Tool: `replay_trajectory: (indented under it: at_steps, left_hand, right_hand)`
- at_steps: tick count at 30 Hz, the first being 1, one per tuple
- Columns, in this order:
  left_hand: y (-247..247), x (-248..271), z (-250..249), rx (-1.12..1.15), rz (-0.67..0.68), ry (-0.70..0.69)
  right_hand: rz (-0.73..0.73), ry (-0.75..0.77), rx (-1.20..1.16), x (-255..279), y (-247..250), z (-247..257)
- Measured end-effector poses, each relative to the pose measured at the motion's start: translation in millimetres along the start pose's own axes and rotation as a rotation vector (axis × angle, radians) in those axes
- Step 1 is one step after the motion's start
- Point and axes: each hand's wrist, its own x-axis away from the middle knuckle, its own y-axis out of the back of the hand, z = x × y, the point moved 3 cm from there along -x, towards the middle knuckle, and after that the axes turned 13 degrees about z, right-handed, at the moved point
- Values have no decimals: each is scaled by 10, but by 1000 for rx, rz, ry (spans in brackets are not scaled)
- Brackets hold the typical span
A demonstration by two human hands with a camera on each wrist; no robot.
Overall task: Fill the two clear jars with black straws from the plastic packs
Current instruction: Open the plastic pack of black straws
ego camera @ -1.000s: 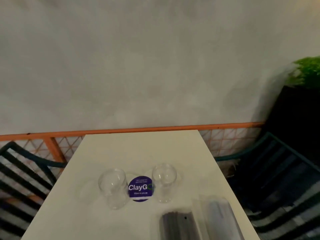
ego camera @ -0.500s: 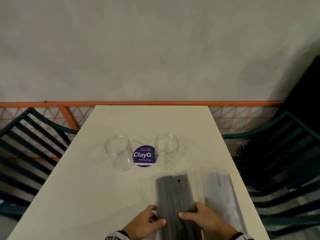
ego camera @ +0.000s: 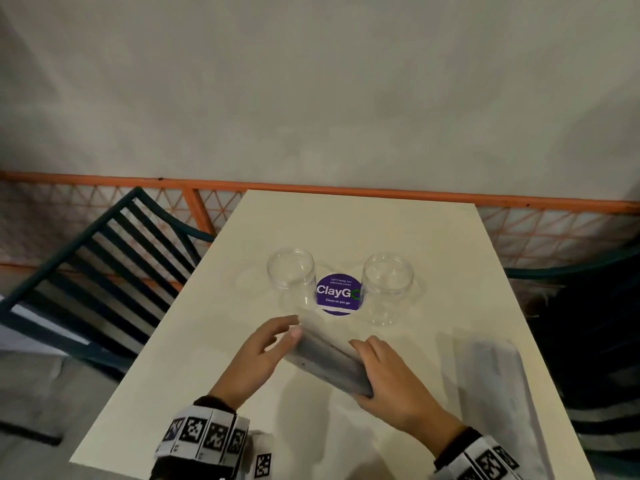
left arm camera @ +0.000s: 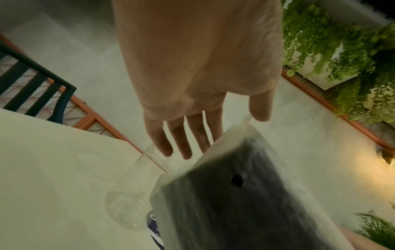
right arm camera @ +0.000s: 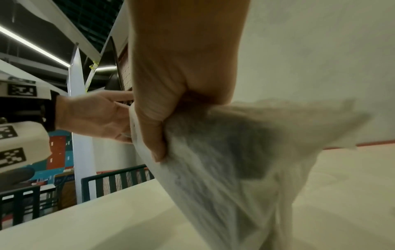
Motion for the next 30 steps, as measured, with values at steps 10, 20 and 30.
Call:
replay_trajectory:
  at_steps: [10, 20, 30]
  left_hand:
    - [265, -44, 212, 7, -79, -18]
    - [650, -38, 255, 246, -206, -172]
    - [845, 54, 171, 166, -232, -200]
  right_hand:
    - [70, -20, 42, -263, -55, 201]
    - [-48, -35, -507, 22, 242, -178]
    - [-375, -130, -844, 177, 333, -372]
